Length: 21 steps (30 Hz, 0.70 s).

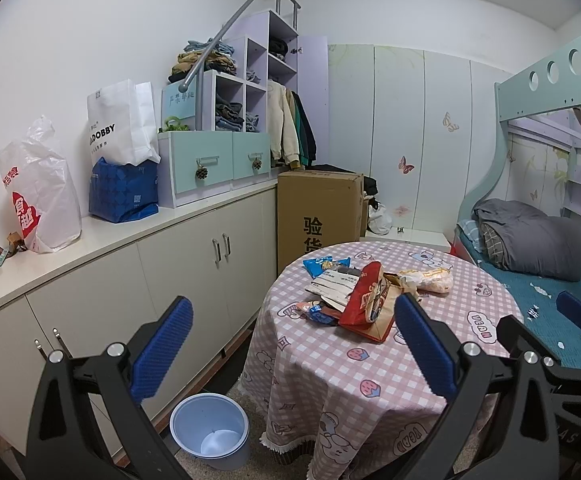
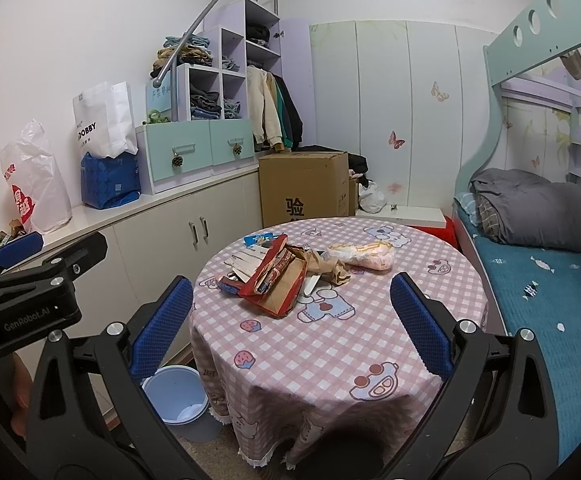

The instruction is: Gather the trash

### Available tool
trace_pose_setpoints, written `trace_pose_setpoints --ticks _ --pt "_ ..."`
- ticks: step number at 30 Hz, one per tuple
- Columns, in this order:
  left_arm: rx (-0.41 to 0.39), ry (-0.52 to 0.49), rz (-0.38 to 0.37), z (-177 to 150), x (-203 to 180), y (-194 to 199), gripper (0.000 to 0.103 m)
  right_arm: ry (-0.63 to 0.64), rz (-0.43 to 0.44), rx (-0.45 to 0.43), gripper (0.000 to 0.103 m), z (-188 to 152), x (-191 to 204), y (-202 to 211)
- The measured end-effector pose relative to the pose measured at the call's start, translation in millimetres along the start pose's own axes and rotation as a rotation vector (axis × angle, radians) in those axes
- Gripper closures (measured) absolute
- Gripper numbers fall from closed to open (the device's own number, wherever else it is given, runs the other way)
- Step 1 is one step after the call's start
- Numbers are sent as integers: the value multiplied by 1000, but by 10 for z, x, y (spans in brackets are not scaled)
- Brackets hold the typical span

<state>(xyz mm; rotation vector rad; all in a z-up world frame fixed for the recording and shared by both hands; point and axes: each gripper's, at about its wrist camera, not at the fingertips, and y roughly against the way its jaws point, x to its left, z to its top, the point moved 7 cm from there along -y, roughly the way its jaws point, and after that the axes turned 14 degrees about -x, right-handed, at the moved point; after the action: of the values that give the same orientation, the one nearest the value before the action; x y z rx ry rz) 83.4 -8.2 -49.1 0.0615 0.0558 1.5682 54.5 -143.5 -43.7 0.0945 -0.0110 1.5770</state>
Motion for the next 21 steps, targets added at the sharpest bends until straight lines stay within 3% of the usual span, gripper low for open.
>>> trace_pose_setpoints --ticks 21 --pt "-7 2 12 -3 -38 17 4 -4 1 3 6 -10 4 -4"
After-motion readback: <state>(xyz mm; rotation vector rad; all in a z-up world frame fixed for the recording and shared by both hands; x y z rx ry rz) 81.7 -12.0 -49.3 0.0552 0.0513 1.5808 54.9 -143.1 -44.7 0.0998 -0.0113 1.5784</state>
